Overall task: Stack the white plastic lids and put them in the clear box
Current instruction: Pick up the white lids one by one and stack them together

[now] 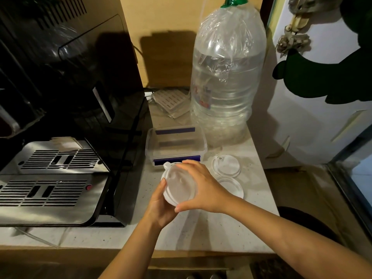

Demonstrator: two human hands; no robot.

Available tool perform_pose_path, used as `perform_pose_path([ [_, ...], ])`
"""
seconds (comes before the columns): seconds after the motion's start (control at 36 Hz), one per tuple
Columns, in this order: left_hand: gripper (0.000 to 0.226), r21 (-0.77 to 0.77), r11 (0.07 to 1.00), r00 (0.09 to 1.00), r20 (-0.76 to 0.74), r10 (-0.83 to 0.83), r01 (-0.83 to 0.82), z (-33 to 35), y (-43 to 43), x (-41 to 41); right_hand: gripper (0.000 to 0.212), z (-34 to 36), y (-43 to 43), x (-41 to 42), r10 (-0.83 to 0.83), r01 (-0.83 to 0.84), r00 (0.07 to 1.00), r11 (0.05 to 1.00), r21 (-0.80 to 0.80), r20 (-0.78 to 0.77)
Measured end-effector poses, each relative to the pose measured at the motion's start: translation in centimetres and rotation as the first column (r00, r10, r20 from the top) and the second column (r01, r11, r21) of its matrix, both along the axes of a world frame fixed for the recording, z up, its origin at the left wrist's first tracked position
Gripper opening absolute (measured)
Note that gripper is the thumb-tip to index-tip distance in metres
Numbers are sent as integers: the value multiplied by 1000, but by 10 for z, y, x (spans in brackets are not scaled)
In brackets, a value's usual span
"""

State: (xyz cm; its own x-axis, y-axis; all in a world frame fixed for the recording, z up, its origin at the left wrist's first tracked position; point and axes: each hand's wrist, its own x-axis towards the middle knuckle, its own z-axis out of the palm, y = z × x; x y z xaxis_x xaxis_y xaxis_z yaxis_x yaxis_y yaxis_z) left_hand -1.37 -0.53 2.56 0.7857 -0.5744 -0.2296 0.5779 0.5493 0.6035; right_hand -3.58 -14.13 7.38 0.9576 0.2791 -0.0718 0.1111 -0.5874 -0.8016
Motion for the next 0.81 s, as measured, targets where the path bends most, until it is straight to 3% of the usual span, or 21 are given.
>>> perform_pose_path([
  [0.33,80,99,995,998,61,-7,1,-6,0,10,87,-4,2,5,-57,57,998,998,18,-10],
  [0.58,58,95,993,989,118,-84,73,-9,-6,13,86,-17,-2,9,-56,58,998,998,41,-39],
  [0.69,78,126,991,995,77,-64,54,-15,-6,16,88,-18,-12,10,3,-1,997,999,33,-73],
  [0.81,93,199,978,997,11,-73,69,-27,-3,24,89,-29,-38,11,-134,126,984,989,-73,-117],
])
